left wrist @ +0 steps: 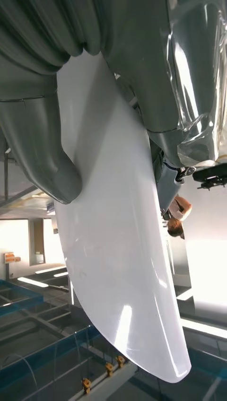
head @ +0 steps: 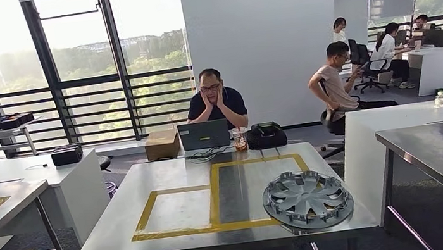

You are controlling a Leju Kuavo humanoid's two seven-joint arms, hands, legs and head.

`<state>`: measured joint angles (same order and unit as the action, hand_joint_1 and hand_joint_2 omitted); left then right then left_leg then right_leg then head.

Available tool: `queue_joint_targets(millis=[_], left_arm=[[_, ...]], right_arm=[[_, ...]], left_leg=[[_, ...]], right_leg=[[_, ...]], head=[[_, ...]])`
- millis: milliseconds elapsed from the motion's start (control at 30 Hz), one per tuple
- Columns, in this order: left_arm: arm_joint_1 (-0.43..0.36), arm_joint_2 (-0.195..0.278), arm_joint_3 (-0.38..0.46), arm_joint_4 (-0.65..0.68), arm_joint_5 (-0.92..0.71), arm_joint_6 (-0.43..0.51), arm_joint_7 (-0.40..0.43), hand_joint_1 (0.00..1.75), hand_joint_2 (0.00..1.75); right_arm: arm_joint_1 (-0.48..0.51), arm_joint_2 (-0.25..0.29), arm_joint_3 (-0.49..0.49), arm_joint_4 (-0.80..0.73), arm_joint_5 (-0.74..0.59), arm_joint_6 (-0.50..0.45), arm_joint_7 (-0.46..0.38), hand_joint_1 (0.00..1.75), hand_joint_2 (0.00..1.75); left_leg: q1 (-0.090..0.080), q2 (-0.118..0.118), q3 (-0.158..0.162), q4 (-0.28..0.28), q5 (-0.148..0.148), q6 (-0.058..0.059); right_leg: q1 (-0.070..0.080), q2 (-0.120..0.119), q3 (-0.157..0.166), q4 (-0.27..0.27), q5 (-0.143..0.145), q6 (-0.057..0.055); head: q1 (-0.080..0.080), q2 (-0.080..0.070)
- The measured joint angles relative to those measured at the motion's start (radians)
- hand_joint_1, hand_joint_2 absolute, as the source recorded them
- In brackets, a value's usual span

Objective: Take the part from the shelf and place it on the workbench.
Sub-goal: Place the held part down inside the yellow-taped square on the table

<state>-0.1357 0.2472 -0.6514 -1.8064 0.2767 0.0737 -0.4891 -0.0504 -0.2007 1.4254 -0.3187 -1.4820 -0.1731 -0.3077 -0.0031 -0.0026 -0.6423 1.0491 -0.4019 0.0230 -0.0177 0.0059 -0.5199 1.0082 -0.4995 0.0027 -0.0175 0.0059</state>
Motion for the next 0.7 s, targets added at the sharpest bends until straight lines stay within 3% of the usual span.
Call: queue_joint_targets(millis=[67, 167, 233, 267, 333, 367, 400, 467, 533, 633, 700], left_arm=[[0.001, 0.000, 0.001, -0.001, -0.002, -0.001, -0.001, 1.75, 1.75], [0.004, 0.000, 0.005, -0.008, -0.005, -0.003, -0.002, 1.75, 1.75], [0.005, -0.002, 0.007, -0.011, -0.006, -0.004, -0.003, 1.75, 1.75], [0.004, -0.002, 0.007, -0.011, -0.006, -0.005, -0.003, 1.75, 1.75], [0.006, -0.003, 0.007, -0.011, -0.007, -0.007, -0.002, 1.75, 1.75], [0.007, -0.003, 0.007, -0.011, -0.007, -0.008, -0.001, 1.75, 1.75], [0.009, -0.004, 0.007, -0.011, -0.007, -0.009, 0.000, 1.75, 1.75], [0.010, -0.004, 0.007, -0.011, -0.008, -0.010, 0.000, 1.75, 1.75], [0.010, -0.005, 0.008, -0.011, -0.008, -0.011, 0.002, 1.75, 1.75], [0.010, -0.005, 0.008, -0.012, -0.011, -0.013, 0.003, 1.75, 1.75], [0.009, -0.005, 0.011, -0.014, -0.013, -0.015, 0.002, 1.75, 1.75]], right_arm=[[-0.003, 0.002, 0.000, 0.002, 0.000, 0.001, 0.001, 0.00, 0.00], [-0.007, 0.002, 0.000, 0.004, 0.001, 0.002, 0.002, 0.00, 0.00], [-0.009, 0.001, 0.001, 0.005, 0.001, 0.002, 0.002, 0.00, 0.00], [-0.009, 0.001, 0.001, 0.005, 0.001, 0.002, 0.002, 0.00, 0.00], [-0.007, -0.001, 0.001, 0.007, 0.001, 0.002, 0.003, 0.00, 0.00], [-0.005, -0.001, 0.001, 0.008, 0.001, 0.002, 0.003, 0.00, 0.00], [-0.004, -0.002, 0.001, 0.009, 0.001, 0.002, 0.003, 0.00, 0.00], [-0.004, -0.002, 0.001, 0.010, 0.001, 0.002, 0.003, 0.00, 0.00], [-0.005, -0.001, 0.001, 0.011, 0.001, 0.002, 0.004, 0.00, 0.00], [-0.006, 0.001, 0.001, 0.012, 0.001, 0.002, 0.005, 0.00, 0.00], [-0.006, 0.002, 0.001, 0.012, 0.001, 0.003, 0.005, 0.00, 0.00]], left_leg=[[-0.008, 0.001, 0.013, -0.027, -0.003, 0.009], [-0.004, 0.000, 0.037, -0.057, -0.005, 0.019], [0.000, 0.000, 0.057, -0.075, -0.007, 0.026], [0.000, 0.000, 0.062, -0.077, -0.012, 0.029], [0.000, -0.003, 0.072, -0.076, -0.022, 0.031], [0.001, -0.006, 0.080, -0.076, -0.029, 0.029], [0.002, -0.008, 0.090, -0.075, -0.037, 0.025], [0.002, -0.010, 0.104, -0.065, -0.060, 0.013], [-0.003, -0.010, 0.106, -0.052, -0.082, 0.002], [0.001, -0.009, 0.110, -0.045, -0.099, -0.010], [0.006, -0.006, 0.091, 0.007, -0.128, -0.021]], right_leg=[[0.001, -0.002, 0.001, -0.005, -0.007, 0.009], [0.003, -0.007, -0.004, 0.009, -0.021, 0.018], [0.003, -0.007, -0.057, 0.106, -0.053, 0.014], [0.002, -0.007, -0.103, 0.180, -0.074, 0.012], [0.001, -0.007, -0.183, 0.284, -0.088, 0.018], [-0.002, -0.007, -0.197, 0.282, -0.069, 0.028], [-0.005, -0.007, -0.187, 0.235, -0.033, 0.040], [-0.012, -0.009, -0.133, 0.087, 0.050, 0.060], [-0.014, -0.009, -0.100, 0.010, 0.085, 0.048], [-0.011, -0.007, -0.093, 0.006, 0.079, 0.019], [-0.016, -0.006, -0.083, 0.004, 0.072, 0.005]], head=[[0.001, 0.000], [0.002, 0.000], [0.005, 0.001], [0.005, 0.000], [0.007, 0.001], [0.007, 0.001], [0.008, 0.001], [0.011, 0.000], [0.011, 0.000], [0.008, 0.001], [0.006, 0.001]])
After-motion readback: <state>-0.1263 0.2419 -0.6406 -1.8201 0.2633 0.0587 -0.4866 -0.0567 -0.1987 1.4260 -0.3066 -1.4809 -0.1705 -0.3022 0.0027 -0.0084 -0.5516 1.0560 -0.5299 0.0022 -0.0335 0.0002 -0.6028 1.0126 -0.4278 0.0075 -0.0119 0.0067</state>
